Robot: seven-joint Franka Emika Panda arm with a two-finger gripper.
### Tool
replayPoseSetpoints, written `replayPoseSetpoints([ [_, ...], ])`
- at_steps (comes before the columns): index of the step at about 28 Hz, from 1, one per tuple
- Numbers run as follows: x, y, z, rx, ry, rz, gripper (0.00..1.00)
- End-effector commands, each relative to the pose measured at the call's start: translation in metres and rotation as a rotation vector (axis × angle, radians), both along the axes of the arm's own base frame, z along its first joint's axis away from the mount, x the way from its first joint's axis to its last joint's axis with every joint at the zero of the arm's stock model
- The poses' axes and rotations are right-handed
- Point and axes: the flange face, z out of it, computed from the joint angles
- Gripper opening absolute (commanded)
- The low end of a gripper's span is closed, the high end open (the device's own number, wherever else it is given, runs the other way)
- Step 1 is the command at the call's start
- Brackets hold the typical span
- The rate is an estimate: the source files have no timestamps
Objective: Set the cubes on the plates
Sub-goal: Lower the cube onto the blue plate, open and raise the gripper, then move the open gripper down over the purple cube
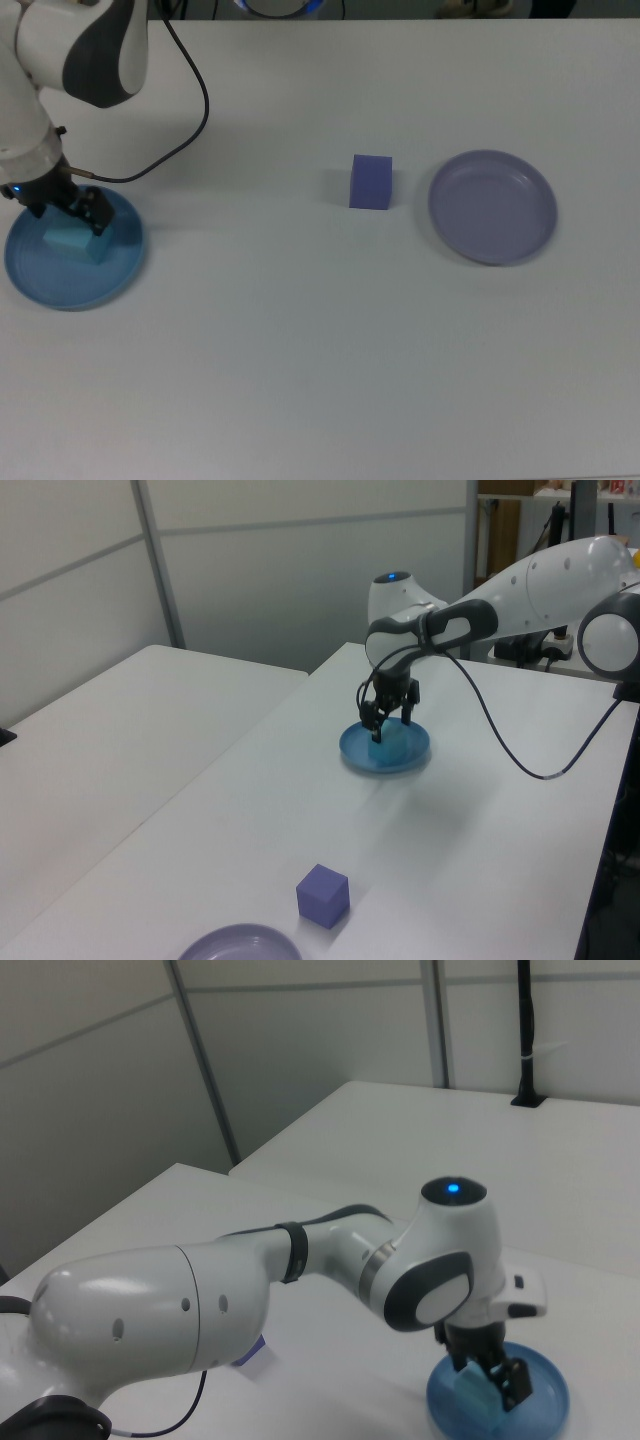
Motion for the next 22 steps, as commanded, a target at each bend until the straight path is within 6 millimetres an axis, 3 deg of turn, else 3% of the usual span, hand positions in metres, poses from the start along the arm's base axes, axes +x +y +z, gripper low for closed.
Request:
replayPoseSetpoints([
  [1,0.000,0.000,0.051,0.018,-0.077,-0.011,1.00],
  [5,-0.006,0.026,0.080,0.061,-0.059,0.002,1.00],
  [7,-0.005,0.049,0.088,0.076,-0.043,0.033,1.00],
  [8,-0.005,0.072,0.092,0.086,-0.016,0.064,1.00],
  [13,-0.013,0.128,0.095,0.108,0.106,0.137,1.00],
  [14,-0.019,0.151,0.102,0.114,0.144,0.168,1.00],
  [18,-0.036,0.206,0.110,0.149,0.209,0.234,1.00],
  [22,-0.063,0.274,0.106,0.135,0.262,0.308,1.00],
])
